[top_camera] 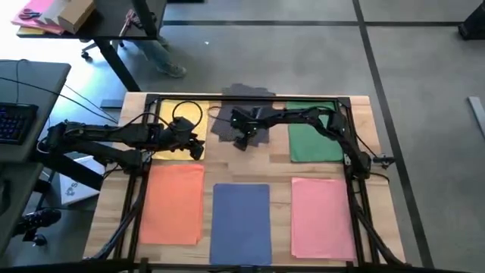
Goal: Organize paper
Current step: Adjust the stacked black papers
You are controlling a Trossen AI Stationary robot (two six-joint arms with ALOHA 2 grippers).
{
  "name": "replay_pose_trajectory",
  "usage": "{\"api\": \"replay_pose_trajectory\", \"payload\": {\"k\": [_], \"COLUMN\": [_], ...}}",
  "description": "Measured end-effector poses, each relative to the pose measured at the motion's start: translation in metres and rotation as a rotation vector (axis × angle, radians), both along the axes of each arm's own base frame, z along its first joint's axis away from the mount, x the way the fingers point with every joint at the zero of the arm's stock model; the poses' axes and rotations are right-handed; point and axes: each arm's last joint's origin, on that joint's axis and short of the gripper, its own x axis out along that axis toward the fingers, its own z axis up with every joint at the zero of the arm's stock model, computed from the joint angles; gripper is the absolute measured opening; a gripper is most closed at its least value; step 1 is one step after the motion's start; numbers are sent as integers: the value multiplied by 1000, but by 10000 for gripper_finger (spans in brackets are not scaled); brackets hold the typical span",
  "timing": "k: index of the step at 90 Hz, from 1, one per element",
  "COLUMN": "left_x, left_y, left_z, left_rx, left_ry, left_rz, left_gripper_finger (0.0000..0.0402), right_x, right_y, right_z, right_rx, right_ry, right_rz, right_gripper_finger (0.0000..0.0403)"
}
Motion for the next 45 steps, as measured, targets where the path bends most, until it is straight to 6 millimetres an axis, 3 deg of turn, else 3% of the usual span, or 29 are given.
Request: {"api": "replay_pose_trajectory", "payload": {"k": [13,29,45], "left_x": [-1,-1,-1], "left_y": [0,0,0], "left_z": [0,0,0], "left_rx": [22,29,29], "left_ry": [6,6,7], "left_rz": [15,22,22], "left_gripper_finger": [201,201,201], "right_x": [-1,7,6], "right_y": [19,56,74], "right_z": [-4,-1,-2], "right_rx": [69,94,59], "right_ry": [20,42,97], "right_rz": [99,196,126], "right_gripper_finger": [312,312,312]}}
